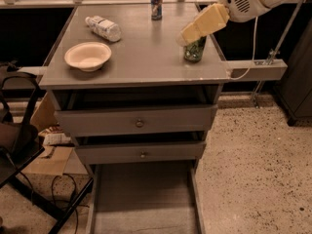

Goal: Place blue plastic bottle into bottom drawer

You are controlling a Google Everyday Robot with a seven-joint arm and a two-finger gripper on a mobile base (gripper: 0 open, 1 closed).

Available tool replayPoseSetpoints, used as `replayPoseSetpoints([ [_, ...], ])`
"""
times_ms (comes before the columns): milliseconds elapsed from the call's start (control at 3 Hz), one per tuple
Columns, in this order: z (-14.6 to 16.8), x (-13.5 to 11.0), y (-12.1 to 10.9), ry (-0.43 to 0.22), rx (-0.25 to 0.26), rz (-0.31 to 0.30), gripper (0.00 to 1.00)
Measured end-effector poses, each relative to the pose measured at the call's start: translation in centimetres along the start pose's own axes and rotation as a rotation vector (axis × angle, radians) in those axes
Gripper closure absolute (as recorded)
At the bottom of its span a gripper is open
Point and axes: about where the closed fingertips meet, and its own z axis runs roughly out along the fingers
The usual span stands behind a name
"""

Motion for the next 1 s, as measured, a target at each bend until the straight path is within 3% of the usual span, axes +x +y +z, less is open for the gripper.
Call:
replayPoseSetpoints([
  [333, 4.5, -1.6, -0.8, -0.018, -0.012, 0.000, 0.00],
  [667, 11.2, -4.3, -2.1, -0.040, -0.036, -0.011, 0.00],
  [1000, 19.7, -9.2, -3.2, -0.061, -0.045, -0.049, 0.00],
])
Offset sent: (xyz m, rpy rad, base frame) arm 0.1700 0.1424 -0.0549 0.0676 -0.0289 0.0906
